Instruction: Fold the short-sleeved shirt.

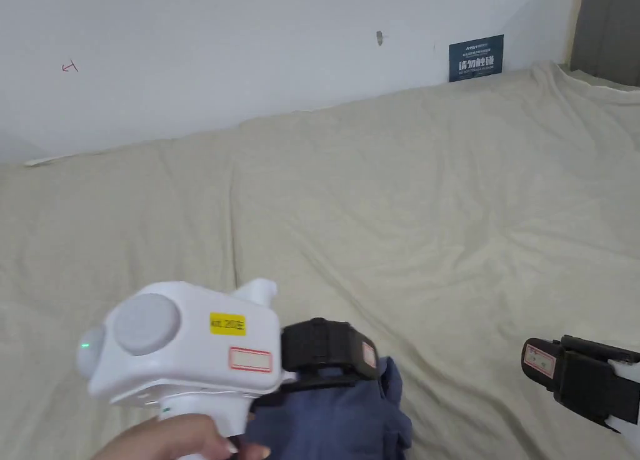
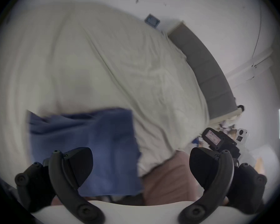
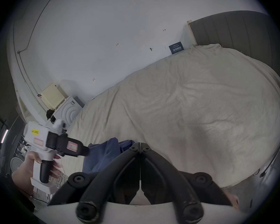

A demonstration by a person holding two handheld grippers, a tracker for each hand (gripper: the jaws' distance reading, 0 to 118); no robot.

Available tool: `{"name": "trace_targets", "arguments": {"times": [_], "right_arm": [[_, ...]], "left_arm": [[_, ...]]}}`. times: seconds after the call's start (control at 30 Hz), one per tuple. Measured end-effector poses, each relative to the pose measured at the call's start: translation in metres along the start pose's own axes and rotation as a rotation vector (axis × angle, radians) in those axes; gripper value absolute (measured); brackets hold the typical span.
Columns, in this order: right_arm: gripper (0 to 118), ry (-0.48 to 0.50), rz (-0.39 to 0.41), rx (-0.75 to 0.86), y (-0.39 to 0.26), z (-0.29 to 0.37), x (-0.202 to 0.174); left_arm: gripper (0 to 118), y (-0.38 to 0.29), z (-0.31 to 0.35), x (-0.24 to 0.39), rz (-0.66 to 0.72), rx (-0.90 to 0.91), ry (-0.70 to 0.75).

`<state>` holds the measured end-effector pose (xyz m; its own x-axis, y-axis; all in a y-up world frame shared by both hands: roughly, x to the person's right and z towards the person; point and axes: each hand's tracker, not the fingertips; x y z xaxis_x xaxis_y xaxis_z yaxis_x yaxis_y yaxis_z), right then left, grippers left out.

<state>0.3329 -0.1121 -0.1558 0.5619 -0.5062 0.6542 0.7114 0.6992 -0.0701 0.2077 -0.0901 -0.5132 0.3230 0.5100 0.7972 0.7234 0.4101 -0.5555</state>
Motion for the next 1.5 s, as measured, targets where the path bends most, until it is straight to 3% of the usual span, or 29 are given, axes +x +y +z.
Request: {"name": "trace_targets", "arguments": {"times": [0.07, 0.1, 0.13, 0.17, 0.2, 0.37, 0.57, 0.8, 0.9, 0.97, 1.13, 1.23, 1.37, 1.43, 1.5], "right_arm": [[0, 0.003, -0.005, 0.000, 0.001, -0.002, 0.000], [0, 0.006, -0.007, -0.001, 0.001, -0.003, 0.000], [0, 0.009, -0.009, -0.002, 0.001, -0.003, 0.000], [0, 0.013, -0.010, -0.002, 0.001, -0.004, -0.001], [0, 0.015, -0.010, -0.003, 0.001, -0.004, -0.001], [0, 0.019, -0.007, -0.009, -0.002, -0.002, -0.004], [0, 0.007, -0.014, -0.012, -0.003, 0.002, -0.003], [0, 0.025, -0.030, -0.001, 0.002, 0.007, -0.010], [0, 0.060, -0.010, 0.034, 0.012, 0.019, -0.019], [0, 0.069, 0.021, 0.073, 0.023, 0.034, -0.029], [0, 0.075, 0.157, 0.261, 0.051, 0.068, -0.059], [0, 0.082, 0.273, 0.458, 0.054, 0.085, -0.077], [0, 0.002, 0.361, 0.748, 0.032, 0.099, -0.098], [0, -0.072, 0.452, 0.832, 0.018, 0.090, -0.097], [0, -0.289, 0.545, 0.826, -0.002, 0.077, -0.095]], "left_arm": [[118, -0.007, 0.014, -0.001, -0.099, 0.038, 0.177], [112, -0.012, 0.012, -0.001, -0.168, 0.033, 0.248], [96, -0.017, 0.007, 0.001, -0.225, 0.023, 0.285], [59, -0.023, 0.000, 0.004, -0.276, 0.022, 0.330], [0, -0.027, -0.011, 0.004, -0.288, 0.010, 0.347], [0, -0.030, -0.074, 0.019, -0.256, -0.106, 0.240], [0, -0.050, -0.098, 0.055, -0.421, -0.062, 0.256], [0, -0.062, -0.107, 0.060, -0.347, -0.139, -0.002], [0, -0.063, -0.062, 0.055, -0.327, 0.089, 0.022], [0, -0.066, -0.009, 0.055, -0.360, 0.334, 0.030], [0, -0.089, 0.107, 0.056, -0.462, 0.870, 0.377], [0, -0.102, 0.145, 0.054, -0.429, 1.092, 0.537], [0, -0.119, 0.171, 0.043, -0.325, 1.280, 0.662], [0, -0.130, 0.170, 0.031, -0.320, 1.303, 0.624], [0, -0.135, 0.163, 0.020, -0.289, 1.327, 0.664]]}}
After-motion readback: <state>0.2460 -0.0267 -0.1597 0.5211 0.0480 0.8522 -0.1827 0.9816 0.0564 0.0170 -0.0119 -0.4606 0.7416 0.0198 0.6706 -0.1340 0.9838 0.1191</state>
